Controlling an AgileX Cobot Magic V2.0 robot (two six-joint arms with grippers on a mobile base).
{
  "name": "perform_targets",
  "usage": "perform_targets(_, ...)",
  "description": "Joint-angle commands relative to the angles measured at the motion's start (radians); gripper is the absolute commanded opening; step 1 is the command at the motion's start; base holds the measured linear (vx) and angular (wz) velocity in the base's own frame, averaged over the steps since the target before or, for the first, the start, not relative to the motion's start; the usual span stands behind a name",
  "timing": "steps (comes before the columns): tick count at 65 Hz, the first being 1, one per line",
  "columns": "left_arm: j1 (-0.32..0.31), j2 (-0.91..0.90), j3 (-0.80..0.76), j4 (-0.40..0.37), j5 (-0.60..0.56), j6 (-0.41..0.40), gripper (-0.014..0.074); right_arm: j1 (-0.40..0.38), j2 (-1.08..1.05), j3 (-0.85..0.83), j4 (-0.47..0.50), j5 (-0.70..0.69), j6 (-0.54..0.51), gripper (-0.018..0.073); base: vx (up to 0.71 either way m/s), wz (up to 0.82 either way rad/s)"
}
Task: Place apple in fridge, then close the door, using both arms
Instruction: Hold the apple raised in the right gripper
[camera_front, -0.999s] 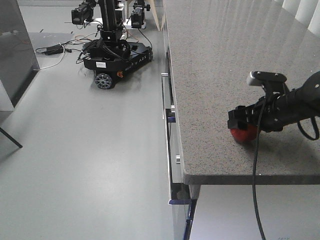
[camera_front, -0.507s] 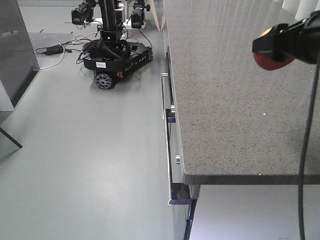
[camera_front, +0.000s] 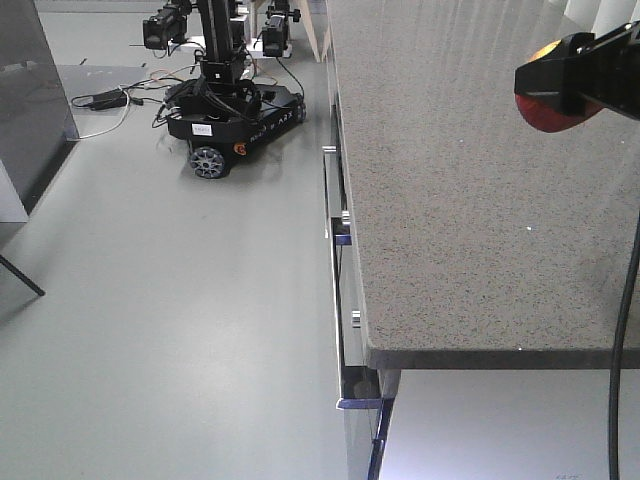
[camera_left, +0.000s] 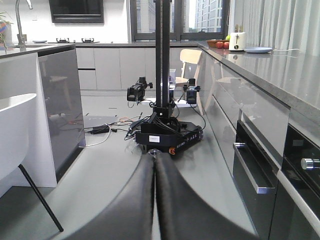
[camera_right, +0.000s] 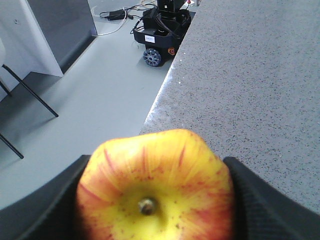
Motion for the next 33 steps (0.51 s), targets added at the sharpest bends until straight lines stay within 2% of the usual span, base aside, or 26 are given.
perform_targets(1, -0.005, -0.016, 0.021, -0.008, -0.070, -0.004, -0.0006, -0.003, -0.027, -0.032, 0.023, -0.063, -0.007, -0.0008, 0.00, 0.00)
perform_targets(33, -0.005, -0.016, 0.021, -0.008, -0.070, -0.004, -0.0006, -0.003, -0.027, -0.032, 0.023, -0.062, -0.007, -0.0008, 0.00, 0.00)
